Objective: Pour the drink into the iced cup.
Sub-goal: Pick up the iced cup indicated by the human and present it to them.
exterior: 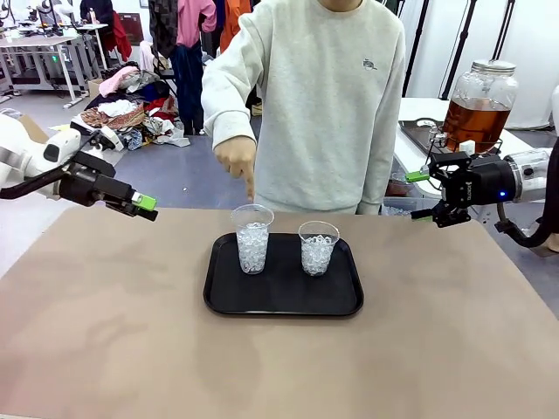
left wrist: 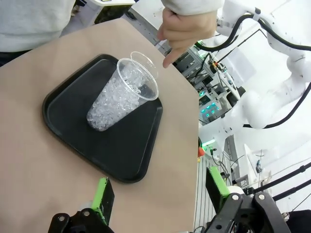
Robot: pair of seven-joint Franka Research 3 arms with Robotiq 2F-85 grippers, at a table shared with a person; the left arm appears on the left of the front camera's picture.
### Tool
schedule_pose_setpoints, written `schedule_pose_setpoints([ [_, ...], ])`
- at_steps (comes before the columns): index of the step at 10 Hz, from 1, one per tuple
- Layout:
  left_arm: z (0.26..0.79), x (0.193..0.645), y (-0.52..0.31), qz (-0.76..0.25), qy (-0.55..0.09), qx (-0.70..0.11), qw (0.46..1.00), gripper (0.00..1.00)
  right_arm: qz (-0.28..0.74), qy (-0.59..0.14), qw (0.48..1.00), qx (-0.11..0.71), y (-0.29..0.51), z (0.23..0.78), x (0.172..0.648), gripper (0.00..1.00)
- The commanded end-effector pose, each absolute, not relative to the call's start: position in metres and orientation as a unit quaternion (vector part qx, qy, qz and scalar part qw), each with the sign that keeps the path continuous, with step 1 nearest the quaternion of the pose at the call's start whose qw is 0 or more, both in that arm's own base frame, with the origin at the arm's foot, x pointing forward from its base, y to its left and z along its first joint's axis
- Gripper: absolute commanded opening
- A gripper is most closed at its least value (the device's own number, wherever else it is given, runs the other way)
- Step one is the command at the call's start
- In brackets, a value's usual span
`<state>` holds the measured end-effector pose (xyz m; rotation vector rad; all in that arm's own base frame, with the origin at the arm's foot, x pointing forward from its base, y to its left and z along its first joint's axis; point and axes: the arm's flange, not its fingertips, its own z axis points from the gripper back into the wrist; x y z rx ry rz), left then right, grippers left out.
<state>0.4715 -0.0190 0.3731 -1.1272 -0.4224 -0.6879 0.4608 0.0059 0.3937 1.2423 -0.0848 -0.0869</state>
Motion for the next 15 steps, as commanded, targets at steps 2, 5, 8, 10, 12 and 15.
schedule_pose_setpoints([
  [2, 0.373, 0.471, -0.019, -0.317, -0.195, -0.520, 0.769, 1.00, -0.042, -0.039, 0.811, 0.582, 0.006, 0.394, 0.461, 1.00],
  [5, 0.365, 0.483, -0.032, -0.427, -0.293, -0.489, 0.703, 1.00, -0.042, -0.039, 0.811, 0.582, 0.006, 0.394, 0.461, 1.00],
  [8, 0.346, 0.493, -0.054, -0.497, -0.337, -0.467, 0.649, 1.00, -0.042, -0.039, 0.811, 0.582, 0.006, 0.394, 0.461, 1.00],
  [10, 0.331, 0.496, -0.070, -0.536, -0.358, -0.448, 0.621, 1.00, -0.042, -0.039, 0.811, 0.582, 0.006, 0.394, 0.461, 1.00],
  [12, 0.317, 0.499, -0.081, -0.525, -0.400, -0.409, 0.630, 1.00, -0.042, -0.039, 0.811, 0.582, 0.006, 0.394, 0.461, 1.00],
  [15, 0.313, 0.497, -0.089, -0.531, -0.398, -0.405, 0.629, 1.00, -0.042, -0.039, 0.811, 0.582, 0.006, 0.394, 0.461, 1.00],
])
